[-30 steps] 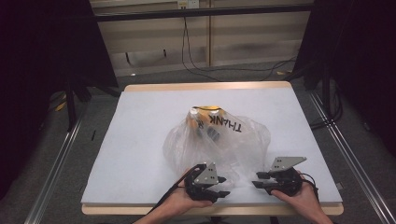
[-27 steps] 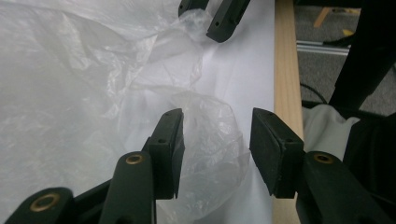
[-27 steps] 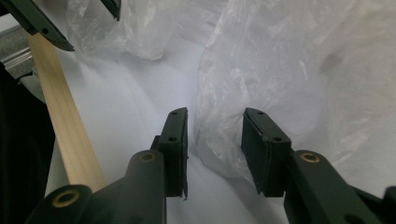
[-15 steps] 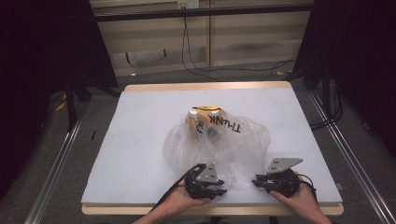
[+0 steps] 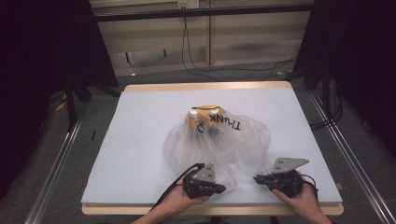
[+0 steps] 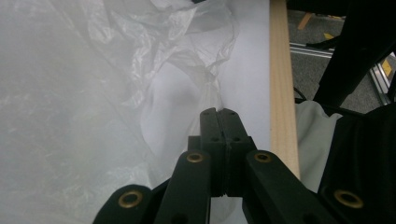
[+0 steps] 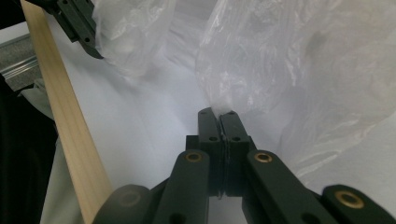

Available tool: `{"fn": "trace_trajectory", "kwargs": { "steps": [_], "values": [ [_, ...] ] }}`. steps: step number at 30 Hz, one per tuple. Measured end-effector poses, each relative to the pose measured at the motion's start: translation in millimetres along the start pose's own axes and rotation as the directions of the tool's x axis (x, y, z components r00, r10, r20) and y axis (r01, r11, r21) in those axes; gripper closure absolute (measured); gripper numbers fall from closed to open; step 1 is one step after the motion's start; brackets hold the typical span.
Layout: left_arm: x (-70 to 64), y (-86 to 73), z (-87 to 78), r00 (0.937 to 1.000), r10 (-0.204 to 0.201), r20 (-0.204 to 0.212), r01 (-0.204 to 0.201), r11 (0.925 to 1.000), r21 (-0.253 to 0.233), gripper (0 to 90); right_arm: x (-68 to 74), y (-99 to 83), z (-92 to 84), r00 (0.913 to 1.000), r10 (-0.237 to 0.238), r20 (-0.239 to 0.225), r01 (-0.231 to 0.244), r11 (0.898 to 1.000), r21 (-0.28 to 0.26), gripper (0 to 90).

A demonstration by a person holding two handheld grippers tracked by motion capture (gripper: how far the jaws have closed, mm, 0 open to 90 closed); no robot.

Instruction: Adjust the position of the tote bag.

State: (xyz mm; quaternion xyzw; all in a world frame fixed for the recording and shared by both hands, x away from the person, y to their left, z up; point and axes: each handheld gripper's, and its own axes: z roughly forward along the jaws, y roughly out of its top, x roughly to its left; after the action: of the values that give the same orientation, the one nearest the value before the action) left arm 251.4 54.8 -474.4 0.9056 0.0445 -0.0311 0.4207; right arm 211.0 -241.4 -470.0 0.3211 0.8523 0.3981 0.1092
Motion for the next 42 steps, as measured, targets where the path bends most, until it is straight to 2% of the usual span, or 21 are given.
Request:
{"fn": "trace_trajectory", "kwargs": {
  "steps": [3, 5, 6, 11, 14, 19, 22, 23, 29, 32, 36, 39, 42],
  "values": [
    [-0.2, -0.1, -3.6, 1.0, -0.003, 0.005, 0.004, 0.9996, -0.03, 90.0, -1.2, 0.4, -3.1, 0.9999, 0.004, -0.014, -0.004, 1.0, -0.025, 89.9],
    [-1.0, 0.5, -6.5, 0.9996, -0.017, 0.024, 0.018, 0.9984, -0.054, 90.0, -0.7, 1.0, -4.6, 0.9999, -0.002, -0.014, 0.001, 0.999, -0.04, 89.9],
    [-2.7, 1.9, -9.8, 0.9997, -0.01, 0.024, 0.011, 0.9976, -0.068, 90.0, 1.2, 2.1, -7.4, 0.9997, -0.01, -0.022, 0.008, 0.998, -0.068, 89.9],
    [-4.6, 3.1, -15.1, 0.9994, -0.01, 0.034, 0.013, 0.9957, -0.092, 90.0, 2.8, 3.7, -13.9, 0.9995, -0.004, -0.033, 0.001, 0.993, -0.116, 90.0],
    [-4.1, 5.6, -21.9, 0.9996, -0.006, 0.027, 0.009, 0.9941, -0.108, 90.0, 1.8, 3.8, -19.0, 0.9998, 0.005, -0.021, -0.008, 0.991, -0.137, 90.0],
    [-4.0, 9.6, -37.5, 0.9999, -0.009, 0.008, 0.01, 0.9856, -0.169, 90.0, 1.5, 8.3, -24.8, 0.9996, 0.012, -0.027, -0.017, 0.984, -0.177, 90.0],
    [-2.3, 10.3, -42.5, 0.9999, -0.009, -0.005, 0.008, 0.9841, -0.177, 90.0, 1.4, 10.0, -26.2, 0.9995, 0.007, -0.032, -0.013, 0.982, -0.189, 90.0],
    [-2.2, 10.5, -43.7, 0.9997, -0.022, -0.009, 0.019, 0.9803, -0.197, 90.0, 1.9, 11.2, -26.9, 0.9995, 0.006, -0.03, -0.012, 0.981, -0.191, 90.0],
    [-1.8, 12.9, -53.8, 0.9995, -0.014, -0.027, 0.007, 0.9759, -0.218, 90.0, 3.2, 23.3, -29.7, 0.9989, -0.011, -0.046, 0.0, 0.971, -0.238, 90.0],
    [-2.2, 13.8, -56.8, 0.9993, -0.013, -0.035, 0.005, 0.976, -0.218, 90.0, 2.9, 27.7, -30.5, 0.9986, -0.017, -0.05, 0.003, 0.967, -0.256, 90.0],
    [-1.7, 14.8, -61.4, 0.9989, -0.021, -0.043, 0.01, 0.9715, -0.237, 90.0, 3.5, 37.4, -35.4, 0.999, -0.028, -0.034, 0.017, 0.956, -0.292, 90.0],
    [0.0, 15.6, -66.5, 0.9987, -0.024, -0.046, 0.012, 0.9681, -0.25, 90.0, 3.4, 39.9, -36.6, 0.9991, -0.032, -0.027, 0.022, 0.955, -0.297, 90.0],
    [1.3, 16.4, -72.4, 0.998, -0.025, -0.059, 0.009, 0.9654, -0.261, 90.0, 1.7, 44.8, -37.2, 0.9987, -0.032, -0.041, 0.018, 0.953, -0.301, 90.0]
  ]
}}
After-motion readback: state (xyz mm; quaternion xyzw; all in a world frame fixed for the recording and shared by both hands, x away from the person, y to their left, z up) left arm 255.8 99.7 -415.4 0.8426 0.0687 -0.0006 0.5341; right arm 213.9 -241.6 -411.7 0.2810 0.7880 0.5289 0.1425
